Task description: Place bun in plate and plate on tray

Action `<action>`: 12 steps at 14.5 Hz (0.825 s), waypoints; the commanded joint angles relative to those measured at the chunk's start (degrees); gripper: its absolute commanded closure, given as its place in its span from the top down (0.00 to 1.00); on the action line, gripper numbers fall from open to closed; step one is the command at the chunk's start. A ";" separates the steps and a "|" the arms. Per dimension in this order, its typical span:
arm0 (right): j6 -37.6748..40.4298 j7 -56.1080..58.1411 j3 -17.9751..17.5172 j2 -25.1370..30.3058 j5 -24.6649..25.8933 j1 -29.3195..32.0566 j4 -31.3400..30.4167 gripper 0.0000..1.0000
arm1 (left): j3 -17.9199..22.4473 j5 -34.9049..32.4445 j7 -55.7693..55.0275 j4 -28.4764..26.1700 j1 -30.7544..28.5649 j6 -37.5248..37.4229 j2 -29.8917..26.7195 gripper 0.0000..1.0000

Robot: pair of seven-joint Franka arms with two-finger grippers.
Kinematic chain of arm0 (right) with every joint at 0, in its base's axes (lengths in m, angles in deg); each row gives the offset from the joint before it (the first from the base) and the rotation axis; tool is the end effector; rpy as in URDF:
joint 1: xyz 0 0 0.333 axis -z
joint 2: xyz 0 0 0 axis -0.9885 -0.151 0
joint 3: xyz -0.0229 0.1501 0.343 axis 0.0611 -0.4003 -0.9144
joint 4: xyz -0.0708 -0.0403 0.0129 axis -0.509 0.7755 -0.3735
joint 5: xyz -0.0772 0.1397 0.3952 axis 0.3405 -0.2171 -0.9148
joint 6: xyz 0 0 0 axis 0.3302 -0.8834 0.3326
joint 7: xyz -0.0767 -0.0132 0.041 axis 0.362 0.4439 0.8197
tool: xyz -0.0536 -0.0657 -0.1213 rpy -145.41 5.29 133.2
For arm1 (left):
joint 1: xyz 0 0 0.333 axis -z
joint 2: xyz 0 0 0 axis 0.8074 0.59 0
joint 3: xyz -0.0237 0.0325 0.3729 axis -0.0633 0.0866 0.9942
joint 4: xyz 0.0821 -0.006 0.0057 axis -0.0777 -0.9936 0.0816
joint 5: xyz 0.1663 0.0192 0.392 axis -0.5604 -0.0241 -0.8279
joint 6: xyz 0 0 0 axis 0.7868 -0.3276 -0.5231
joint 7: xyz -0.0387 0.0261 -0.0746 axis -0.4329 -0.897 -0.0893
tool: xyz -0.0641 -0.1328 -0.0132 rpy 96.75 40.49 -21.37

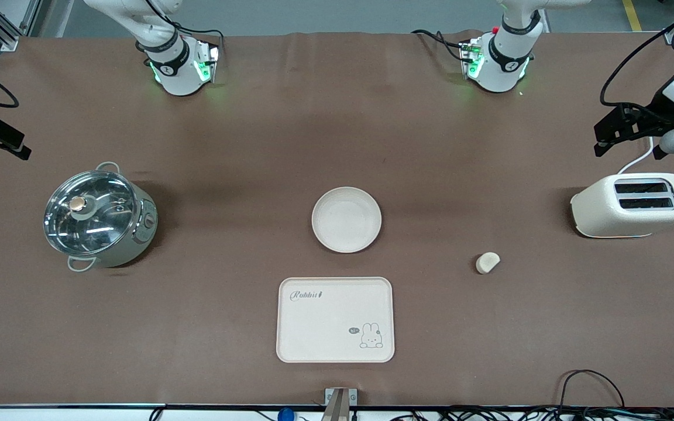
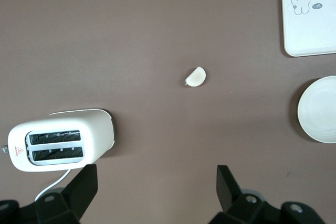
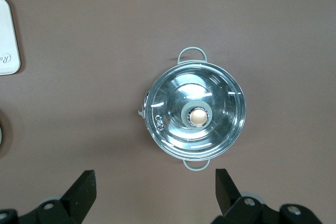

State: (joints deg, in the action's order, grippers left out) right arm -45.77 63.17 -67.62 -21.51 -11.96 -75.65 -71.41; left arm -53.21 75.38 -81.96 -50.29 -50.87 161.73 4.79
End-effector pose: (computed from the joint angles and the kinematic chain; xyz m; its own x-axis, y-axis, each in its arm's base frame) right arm 0.5709 -0.0539 0.6601 0.9944 -0.1033 0.0209 -0.1034 -0.9946 0.0046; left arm 0.5828 -0.0638 0.6756 0.9916 -0.0997 0.0830 -0.0973 -0.9947 -0.0319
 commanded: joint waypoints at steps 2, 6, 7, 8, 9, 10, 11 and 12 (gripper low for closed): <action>0.08 0.94 -0.72 0.35 0.80 2.07 -0.60 1.00 | 0.25 1.11 0.97 1.56 -0.77 -0.97 0.67 1.00; 0.35 0.94 -0.72 0.35 0.54 2.16 -0.60 1.00 | -0.37 0.41 0.79 1.39 0.10 -1.14 0.49 1.00; 0.43 1.03 -0.72 0.35 0.54 2.25 -0.60 1.00 | -1.24 0.32 1.31 0.78 0.10 -1.41 0.75 1.00; 0.52 1.47 -0.72 0.35 0.54 2.25 -0.68 1.00 | -1.60 0.93 2.28 -0.54 -0.07 -1.58 1.45 1.00; 0.35 2.51 -0.72 0.35 0.45 2.25 -1.21 1.00 | -1.69 1.37 3.68 -1.42 0.10 -0.80 3.37 1.00; 0.35 2.61 -0.72 0.35 0.19 2.16 -1.56 1.00 | -1.86 1.99 4.21 -1.43 0.27 0.77 6.87 1.00; 0.26 2.61 -0.81 0.35 0.01 1.99 -1.56 1.00 | -2.56 2.08 4.39 -1.69 0.28 3.31 9.86 1.00; 0.17 2.61 -1.07 0.35 -0.69 1.46 -1.56 1.00 | -3.18 2.08 5.87 -1.69 0.02 6.21 14.24 1.00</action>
State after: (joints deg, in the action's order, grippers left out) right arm -45.36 64.84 -67.78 -21.63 -12.07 -74.33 -72.11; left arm -55.47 76.45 -78.44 -53.29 -50.61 163.87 10.58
